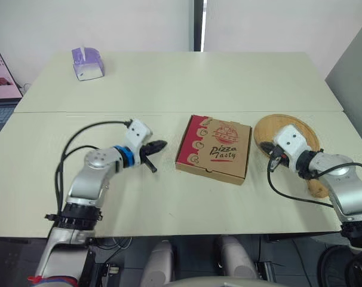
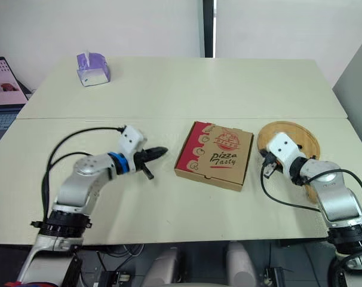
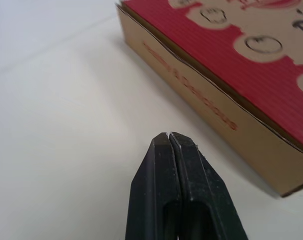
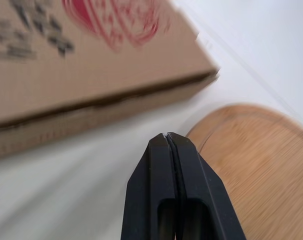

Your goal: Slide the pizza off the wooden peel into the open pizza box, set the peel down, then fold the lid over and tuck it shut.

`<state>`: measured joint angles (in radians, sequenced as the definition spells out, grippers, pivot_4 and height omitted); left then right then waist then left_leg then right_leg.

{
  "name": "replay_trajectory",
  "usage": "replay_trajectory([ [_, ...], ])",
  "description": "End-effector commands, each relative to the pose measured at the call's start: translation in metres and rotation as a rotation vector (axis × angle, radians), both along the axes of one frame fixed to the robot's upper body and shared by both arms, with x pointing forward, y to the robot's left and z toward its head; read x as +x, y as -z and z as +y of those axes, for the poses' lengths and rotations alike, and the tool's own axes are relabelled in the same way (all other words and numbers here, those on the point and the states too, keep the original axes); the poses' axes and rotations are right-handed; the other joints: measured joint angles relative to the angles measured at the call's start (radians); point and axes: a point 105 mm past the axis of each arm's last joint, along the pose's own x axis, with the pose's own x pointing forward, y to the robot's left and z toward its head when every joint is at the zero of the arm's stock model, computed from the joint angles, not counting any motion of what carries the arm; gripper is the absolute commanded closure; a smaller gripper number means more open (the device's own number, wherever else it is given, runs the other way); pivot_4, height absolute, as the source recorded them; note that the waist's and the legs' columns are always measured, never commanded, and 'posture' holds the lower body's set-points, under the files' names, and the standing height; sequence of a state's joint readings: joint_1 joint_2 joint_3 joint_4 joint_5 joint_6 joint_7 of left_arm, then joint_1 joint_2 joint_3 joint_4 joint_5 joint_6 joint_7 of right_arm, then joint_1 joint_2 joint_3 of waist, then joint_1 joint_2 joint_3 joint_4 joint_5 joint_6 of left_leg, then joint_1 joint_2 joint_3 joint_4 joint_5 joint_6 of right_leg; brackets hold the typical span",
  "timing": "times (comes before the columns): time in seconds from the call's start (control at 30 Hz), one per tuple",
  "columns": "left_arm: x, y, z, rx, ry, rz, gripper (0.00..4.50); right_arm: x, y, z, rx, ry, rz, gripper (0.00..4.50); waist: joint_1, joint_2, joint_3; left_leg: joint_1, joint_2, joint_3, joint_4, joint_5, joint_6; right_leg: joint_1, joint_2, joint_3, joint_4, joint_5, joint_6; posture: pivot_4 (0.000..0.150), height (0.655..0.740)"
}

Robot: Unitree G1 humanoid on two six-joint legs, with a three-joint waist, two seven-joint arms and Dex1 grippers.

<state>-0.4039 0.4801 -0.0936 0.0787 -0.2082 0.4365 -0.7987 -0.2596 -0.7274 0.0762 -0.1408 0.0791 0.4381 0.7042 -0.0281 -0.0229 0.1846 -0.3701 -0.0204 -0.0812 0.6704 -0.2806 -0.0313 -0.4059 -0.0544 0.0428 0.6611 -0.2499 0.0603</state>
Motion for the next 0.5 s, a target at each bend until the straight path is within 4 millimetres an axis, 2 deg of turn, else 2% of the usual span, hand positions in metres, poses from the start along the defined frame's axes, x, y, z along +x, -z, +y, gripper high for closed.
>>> replay_trajectory([
  [0.03, -0.014, -0.010, -0.026, -0.023, 0.114, -0.022, 4.50, -0.005, 0.000, 0.027, 0.031, -0.119, 0.001, 4.47, -0.003, 0.000, 0.000, 0.000, 0.000, 0.000, 0.000, 0.000, 0.000, 0.000, 0.000, 0.000, 0.000, 0.000, 0.000, 0.150, 0.7400],
  [0.2, -0.036, -0.007, -0.030, -0.006, 0.214, 0.033, 4.50, -0.011, 0.002, 0.047, 0.065, -0.223, 0.035, 4.47, -0.006, 0.000, 0.000, 0.002, 0.000, 0.001, -0.002, 0.000, 0.000, 0.000, 0.000, 0.001, 0.000, 0.000, 0.000, 0.150, 0.7400],
  [0.33, -0.050, -0.006, -0.028, -0.001, 0.240, 0.061, 4.50, -0.015, 0.003, 0.047, 0.059, -0.261, 0.061, 4.47, -0.004, 0.000, 0.000, 0.003, 0.001, 0.001, -0.005, 0.000, 0.000, 0.000, 0.000, 0.001, -0.001, 0.000, 0.000, 0.150, 0.7400],
  [0.5, -0.051, -0.005, -0.023, -0.002, 0.203, 0.067, 4.50, -0.016, 0.006, 0.043, 0.030, -0.263, 0.076, 4.47, -0.002, 0.000, 0.000, 0.003, 0.001, 0.001, -0.006, 0.000, 0.000, 0.000, 0.000, 0.001, -0.002, 0.000, 0.000, 0.150, 0.7400],
])
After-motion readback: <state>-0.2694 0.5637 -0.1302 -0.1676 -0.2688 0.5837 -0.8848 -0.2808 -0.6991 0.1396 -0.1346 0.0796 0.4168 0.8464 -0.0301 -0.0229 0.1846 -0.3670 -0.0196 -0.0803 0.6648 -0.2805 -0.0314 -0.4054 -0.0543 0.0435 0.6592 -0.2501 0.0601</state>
